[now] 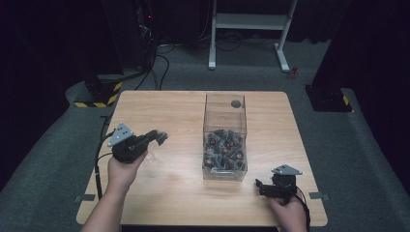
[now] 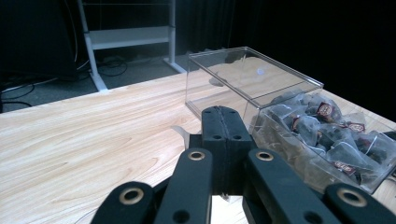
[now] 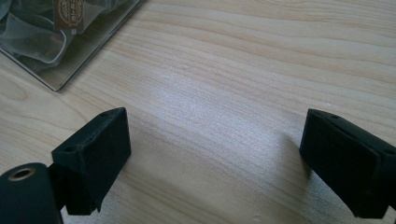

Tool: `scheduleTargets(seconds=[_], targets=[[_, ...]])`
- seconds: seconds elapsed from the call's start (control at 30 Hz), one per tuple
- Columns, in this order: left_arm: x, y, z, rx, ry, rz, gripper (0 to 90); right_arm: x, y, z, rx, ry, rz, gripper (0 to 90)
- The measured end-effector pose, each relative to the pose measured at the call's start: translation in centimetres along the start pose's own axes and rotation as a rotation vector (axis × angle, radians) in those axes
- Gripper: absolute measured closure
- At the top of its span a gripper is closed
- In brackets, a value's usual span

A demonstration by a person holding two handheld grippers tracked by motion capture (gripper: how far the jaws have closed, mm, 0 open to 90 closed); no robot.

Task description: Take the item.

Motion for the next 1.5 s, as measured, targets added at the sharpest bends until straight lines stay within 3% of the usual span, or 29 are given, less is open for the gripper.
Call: scheduleTargets(seconds=[0.93, 1.5], targets=[[-3.4, 2.5, 1.1, 0.001, 0.025, -0.077, 90.0, 0.0, 0.0, 0.0, 0.000, -0.003, 0.000, 8.6], [-5.4, 3.4, 2.5, -0.032, 0.035, -0.133, 90.0, 0.0, 0.0, 0.0, 0.000, -0.003, 0.000, 8.6]])
Point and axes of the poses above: each handheld gripper's, and its own axes: y roughly backward along the jaws, z roughly out of its underside, x roughly to its right, the point moved 7 cm from there along -y, roughly forward along the jaws, and after that the axes turned 1 degree about x, right-handed, at the moved point
